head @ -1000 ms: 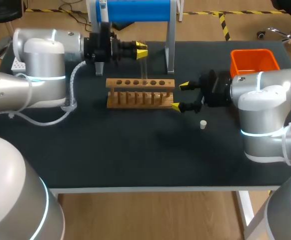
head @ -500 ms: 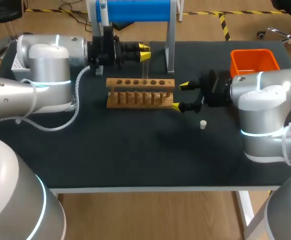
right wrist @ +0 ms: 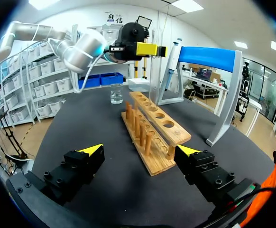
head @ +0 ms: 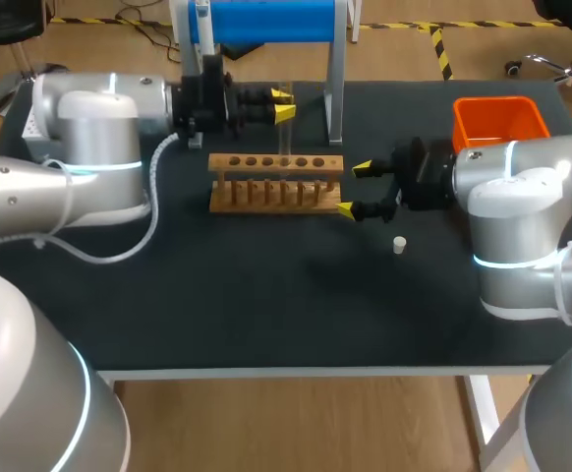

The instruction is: Invert the test tube, pick up the pipette, mount the tip to pipette, aspirate from beaker and dispense into the tube, eject the tip, return the pipette, and cap with the stopper.

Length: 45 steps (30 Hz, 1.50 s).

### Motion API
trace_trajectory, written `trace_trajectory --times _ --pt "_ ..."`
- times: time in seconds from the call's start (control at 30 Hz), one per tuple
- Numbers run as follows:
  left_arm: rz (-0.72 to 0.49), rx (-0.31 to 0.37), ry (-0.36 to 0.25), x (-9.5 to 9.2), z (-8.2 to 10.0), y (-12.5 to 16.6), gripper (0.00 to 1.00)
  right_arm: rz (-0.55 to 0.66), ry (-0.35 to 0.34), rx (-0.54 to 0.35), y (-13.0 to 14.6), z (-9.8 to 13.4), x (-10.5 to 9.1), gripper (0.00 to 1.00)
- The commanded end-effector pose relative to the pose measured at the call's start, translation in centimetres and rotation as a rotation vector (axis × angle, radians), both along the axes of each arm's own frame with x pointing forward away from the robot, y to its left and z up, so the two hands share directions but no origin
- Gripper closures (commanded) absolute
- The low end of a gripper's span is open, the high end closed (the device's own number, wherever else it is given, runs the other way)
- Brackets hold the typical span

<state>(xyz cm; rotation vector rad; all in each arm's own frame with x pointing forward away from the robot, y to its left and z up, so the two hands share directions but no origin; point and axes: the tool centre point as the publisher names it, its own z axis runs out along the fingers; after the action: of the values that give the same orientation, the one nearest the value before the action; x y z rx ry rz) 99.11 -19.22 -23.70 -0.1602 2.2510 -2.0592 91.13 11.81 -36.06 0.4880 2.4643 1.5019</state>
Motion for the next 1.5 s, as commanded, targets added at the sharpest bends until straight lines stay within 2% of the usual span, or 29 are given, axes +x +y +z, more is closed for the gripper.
trace_trajectory --times 0.03,0.2,0.77,0.93,1.5 --pt "0.035 0.005 -0.002 -0.6 0.1 -0.1 1.00 0.000 -0.002 0.001 -0.1 0.0 -0.1 0.00" --pt "0.074 0.035 0.001 -0.8 0.2 -0.2 1.00 0.000 -0.002 0.001 -0.1 0.0 -0.1 0.00" --pt "0.113 0.010 -0.033 -0.5 -0.3 -1.1 1.00 0.000 -0.002 0.001 -0.1 0.0 -0.1 0.00" --pt "0.116 -0.020 -0.010 -0.5 -0.6 -0.8 1.00 0.000 -0.002 0.001 -0.1 0.0 -0.1 0.00" --pt "0.116 -0.020 -0.010 -0.5 -0.6 -0.8 1.00 0.000 -0.002 0.001 -0.1 0.0 -0.1 0.00"
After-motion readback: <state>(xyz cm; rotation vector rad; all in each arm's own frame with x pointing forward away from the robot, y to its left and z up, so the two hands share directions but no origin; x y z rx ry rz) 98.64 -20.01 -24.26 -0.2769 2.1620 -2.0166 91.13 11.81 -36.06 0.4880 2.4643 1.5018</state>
